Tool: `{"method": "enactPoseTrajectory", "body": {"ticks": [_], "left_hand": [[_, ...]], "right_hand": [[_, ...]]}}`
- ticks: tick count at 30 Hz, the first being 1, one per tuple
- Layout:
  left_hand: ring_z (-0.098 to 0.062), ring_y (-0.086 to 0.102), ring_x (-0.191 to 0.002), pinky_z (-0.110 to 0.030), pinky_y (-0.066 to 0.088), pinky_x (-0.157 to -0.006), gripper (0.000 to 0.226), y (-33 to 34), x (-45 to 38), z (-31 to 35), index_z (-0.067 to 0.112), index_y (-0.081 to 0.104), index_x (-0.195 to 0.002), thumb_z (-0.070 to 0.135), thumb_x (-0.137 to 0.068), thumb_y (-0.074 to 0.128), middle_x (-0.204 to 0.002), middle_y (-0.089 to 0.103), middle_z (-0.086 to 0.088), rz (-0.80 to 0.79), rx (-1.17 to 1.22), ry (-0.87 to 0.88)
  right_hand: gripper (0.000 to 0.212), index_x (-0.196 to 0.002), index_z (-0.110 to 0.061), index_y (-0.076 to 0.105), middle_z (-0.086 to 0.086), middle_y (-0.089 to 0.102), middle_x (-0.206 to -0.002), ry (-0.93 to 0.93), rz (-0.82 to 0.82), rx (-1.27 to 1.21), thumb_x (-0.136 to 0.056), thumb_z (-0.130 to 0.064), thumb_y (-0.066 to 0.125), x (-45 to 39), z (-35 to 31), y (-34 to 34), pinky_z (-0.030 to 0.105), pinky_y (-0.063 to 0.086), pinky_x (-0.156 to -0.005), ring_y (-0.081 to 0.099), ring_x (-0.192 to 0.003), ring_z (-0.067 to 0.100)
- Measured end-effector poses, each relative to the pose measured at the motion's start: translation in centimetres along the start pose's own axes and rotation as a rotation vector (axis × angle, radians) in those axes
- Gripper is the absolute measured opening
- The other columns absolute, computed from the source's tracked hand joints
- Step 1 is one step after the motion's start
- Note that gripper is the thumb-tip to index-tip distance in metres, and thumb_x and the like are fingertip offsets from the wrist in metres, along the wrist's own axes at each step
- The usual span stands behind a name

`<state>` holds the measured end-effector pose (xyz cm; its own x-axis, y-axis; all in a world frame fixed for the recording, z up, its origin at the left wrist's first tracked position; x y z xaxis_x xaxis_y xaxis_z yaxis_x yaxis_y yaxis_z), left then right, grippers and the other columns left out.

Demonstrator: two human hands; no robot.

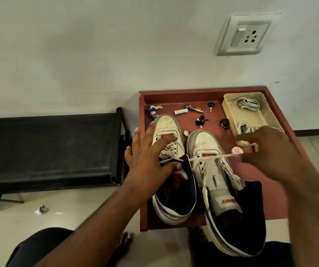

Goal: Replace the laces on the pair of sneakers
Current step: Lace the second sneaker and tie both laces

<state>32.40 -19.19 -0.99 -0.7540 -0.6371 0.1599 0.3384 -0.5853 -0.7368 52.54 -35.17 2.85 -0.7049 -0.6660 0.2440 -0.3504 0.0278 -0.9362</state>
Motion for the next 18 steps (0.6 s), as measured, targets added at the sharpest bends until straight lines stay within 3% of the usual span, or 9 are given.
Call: {"method": "enactPoseTrajectory", "body": {"ticks": [2, 4, 6, 8, 10, 11, 13, 15, 18], "left_hand": [[-0.01, -0.016, -0.148, -0.049, -0.006, -0.117, 0.068, 0.0, 0.0, 0.0, 0.056, 0.044, -0.133, 0.039, -0.078, 0.078, -0.162, -0.001, 0.02, -0.003, 0.018, -0.01], [-0.011, -0.015, -0.149, -0.05, -0.004, -0.117, 0.069, 0.1, 0.0, -0.1, 0.057, 0.043, -0.133, 0.04, -0.077, 0.079, -0.162, 0.0, 0.02, 0.009, 0.015, -0.013], [-0.012, -0.014, -0.149, -0.05, -0.004, -0.117, 0.068, 0.0, 0.0, -0.4, 0.058, 0.042, -0.133, 0.042, -0.077, 0.078, -0.162, 0.001, 0.019, 0.0, -0.01, -0.018], [-0.014, -0.013, -0.149, -0.051, -0.003, -0.117, 0.068, -0.1, -0.1, -0.4, 0.057, 0.041, -0.133, 0.043, -0.077, 0.077, -0.162, 0.002, 0.018, -0.022, -0.016, -0.025], [-0.018, 0.007, -0.15, -0.052, 0.012, -0.117, 0.059, -0.4, 0.2, -0.1, 0.052, 0.046, -0.129, 0.048, -0.078, 0.075, -0.159, 0.017, 0.014, 0.022, 0.054, -0.011], [-0.02, 0.029, -0.142, -0.051, 0.029, -0.114, 0.046, -0.8, 0.5, 0.0, 0.046, 0.052, -0.12, 0.052, -0.078, 0.072, -0.148, 0.036, 0.011, 0.08, 0.121, -0.014], [-0.014, 0.064, -0.095, -0.045, 0.058, -0.082, 0.028, -1.9, 1.6, -0.3, 0.028, 0.062, -0.091, 0.055, -0.084, 0.061, -0.102, 0.065, 0.005, 0.204, 0.332, -0.1], [-0.012, 0.061, -0.053, -0.036, 0.057, -0.054, 0.045, -2.6, 2.9, -1.1, 0.014, 0.062, -0.071, 0.053, -0.091, 0.052, -0.062, 0.063, 0.002, 0.124, 0.457, -0.293], [-0.005, 0.051, -0.042, -0.018, 0.039, -0.04, 0.055, -1.7, 4.5, -2.0, 0.008, 0.065, -0.076, 0.054, -0.096, 0.042, -0.059, 0.062, 0.001, -0.052, 0.391, -0.504]], "right_hand": [[0.039, -0.114, -0.04, 0.067, -0.019, 0.055, -0.086, -0.128, -0.134, -0.16, -0.079, -0.028, 0.078, 0.2, -4.4, 1.6, 0.033, 0.047, -0.083, 0.057, -0.087, 0.009], [0.02, -0.101, -0.033, 0.074, -0.02, 0.061, -0.076, -0.245, -0.273, -0.279, -0.083, -0.023, 0.075, 0.3, -7.2, 3.1, 0.022, 0.044, -0.07, 0.058, -0.074, -0.002], [0.009, -0.088, -0.028, 0.076, -0.014, 0.069, -0.077, -0.226, -0.284, -0.267, -0.085, -0.021, 0.073, -0.2, -6.5, 3.2, 0.022, 0.045, -0.068, 0.061, -0.073, -0.001], [0.014, -0.077, -0.033, 0.073, -0.012, 0.071, -0.078, -0.128, -0.264, -0.253, -0.084, -0.021, 0.074, -0.3, -4.4, 2.2, 0.023, 0.046, -0.068, 0.063, -0.075, 0.0], [0.019, -0.085, -0.039, 0.067, -0.009, 0.071, -0.08, -0.069, -0.168, -0.274, -0.082, -0.023, 0.077, 0.1, -3.6, 1.5, 0.02, 0.044, -0.065, 0.063, -0.075, 0.0], [0.024, -0.094, -0.04, 0.064, -0.008, 0.07, -0.082, -0.049, -0.128, -0.337, -0.081, -0.026, 0.077, 0.5, -4.0, 1.4, 0.02, 0.045, -0.064, 0.064, -0.075, 0.003], [0.017, -0.091, -0.029, 0.06, 0.0, 0.069, -0.078, 0.024, -0.073, -0.48, -0.083, -0.035, 0.074, 1.4, -5.6, 2.0, 0.026, 0.051, -0.062, 0.068, -0.067, 0.015], [0.032, -0.08, -0.015, 0.064, 0.008, 0.07, -0.069, 0.083, -0.117, -0.456, -0.09, -0.046, 0.062, 2.5, -6.8, 3.1, 0.032, 0.055, -0.062, 0.067, -0.058, 0.025], [0.048, -0.071, -0.004, 0.063, 0.008, 0.063, -0.055, 0.116, -0.177, -0.459, -0.096, -0.044, 0.053, 3.3, -7.8, 4.6, 0.027, 0.042, -0.051, 0.049, -0.042, 0.019]]}}
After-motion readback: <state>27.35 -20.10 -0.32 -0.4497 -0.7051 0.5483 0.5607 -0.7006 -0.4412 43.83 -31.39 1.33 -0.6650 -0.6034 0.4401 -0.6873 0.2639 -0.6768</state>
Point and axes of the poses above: each hand's wrist, its own x-axis away from the middle knuckle, its own y-axis out of the palm, z = x × y, the point moved 2 cm from there along -x, towards the middle knuckle
